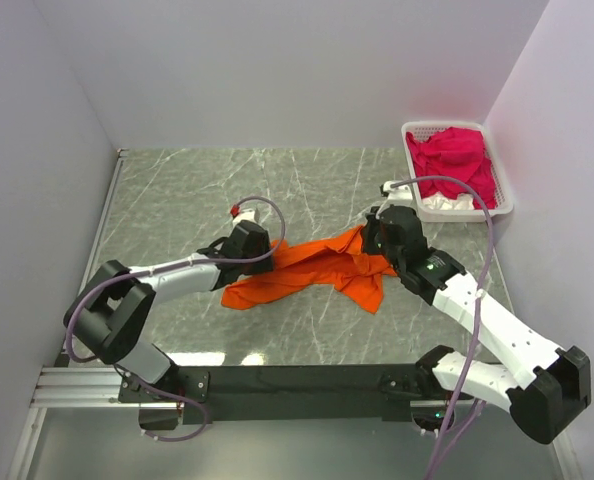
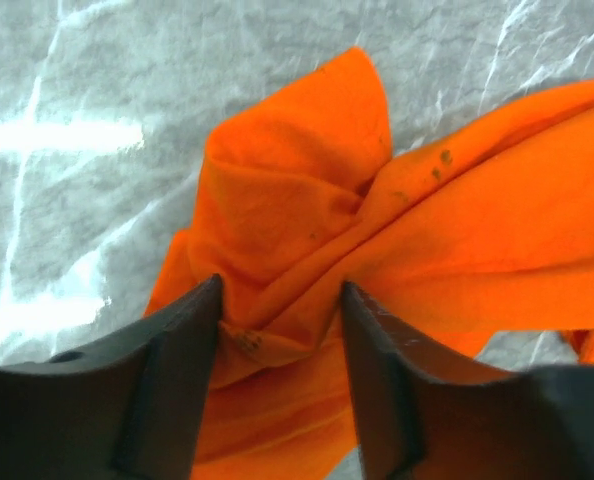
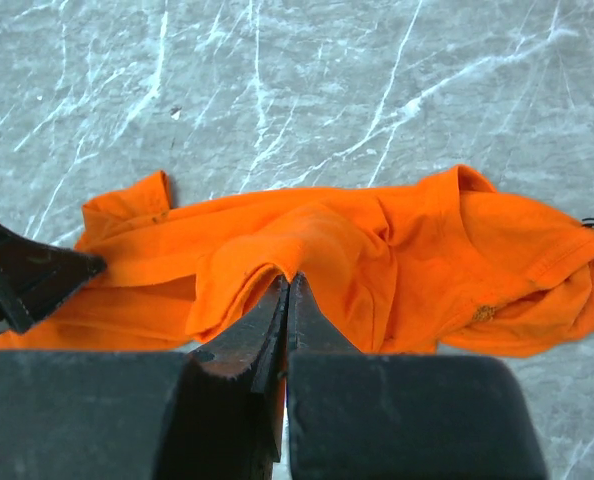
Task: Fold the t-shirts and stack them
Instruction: Flatten the tshirt out
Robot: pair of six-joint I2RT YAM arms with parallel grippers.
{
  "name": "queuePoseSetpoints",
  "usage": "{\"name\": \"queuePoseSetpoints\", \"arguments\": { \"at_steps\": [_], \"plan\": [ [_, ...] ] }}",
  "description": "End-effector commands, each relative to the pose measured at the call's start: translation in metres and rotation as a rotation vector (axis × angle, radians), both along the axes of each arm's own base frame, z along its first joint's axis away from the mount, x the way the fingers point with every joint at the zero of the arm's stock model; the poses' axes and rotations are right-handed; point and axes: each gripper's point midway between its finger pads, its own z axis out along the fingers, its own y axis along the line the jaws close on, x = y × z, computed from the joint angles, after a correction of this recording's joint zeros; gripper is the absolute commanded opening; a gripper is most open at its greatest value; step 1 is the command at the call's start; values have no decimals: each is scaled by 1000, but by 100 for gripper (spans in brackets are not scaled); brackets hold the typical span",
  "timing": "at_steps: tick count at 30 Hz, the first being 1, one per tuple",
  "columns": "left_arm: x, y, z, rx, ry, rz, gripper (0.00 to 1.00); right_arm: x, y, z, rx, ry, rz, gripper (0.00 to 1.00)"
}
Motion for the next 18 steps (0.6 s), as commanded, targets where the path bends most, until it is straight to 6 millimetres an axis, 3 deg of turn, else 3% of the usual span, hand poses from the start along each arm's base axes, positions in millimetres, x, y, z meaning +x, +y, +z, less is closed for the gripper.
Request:
{"name": "queuePoseSetpoints", "arguments": {
  "at_steps": [1,4,5,6,9,11,12,14,16,17,18],
  "plan": [
    [22,-20,25,-62,-85,-10,46,2,-10,14,23,-41,-43,0],
    [26,-21,23,-59,-94,-6,27,3,-16,16,26,-51,-64,0],
    [28,-21,24,-58,-102,-3,8,3,-17,16,24,-53,-68,0],
    [29,-20,23,-51,-104,1,1,4,-19,18,27,-55,-73,0],
    [33,-3,32,16,-136,51,1,5,-23,23,30,-62,-88,0],
    [37,12,64,52,-206,89,1,7,-24,36,30,-88,-83,0],
    [35,32,86,105,-246,143,1,7,-24,42,31,-98,-79,0],
    [34,52,118,171,-306,180,1,10,-22,63,30,-130,-67,0],
    [28,84,173,242,-394,258,1,13,-20,91,43,-181,-53,0],
    [27,92,206,235,-445,287,1,13,-20,99,36,-197,-46,0],
    [22,100,225,237,-475,301,1,13,-19,110,38,-217,-35,0]
  ]
}}
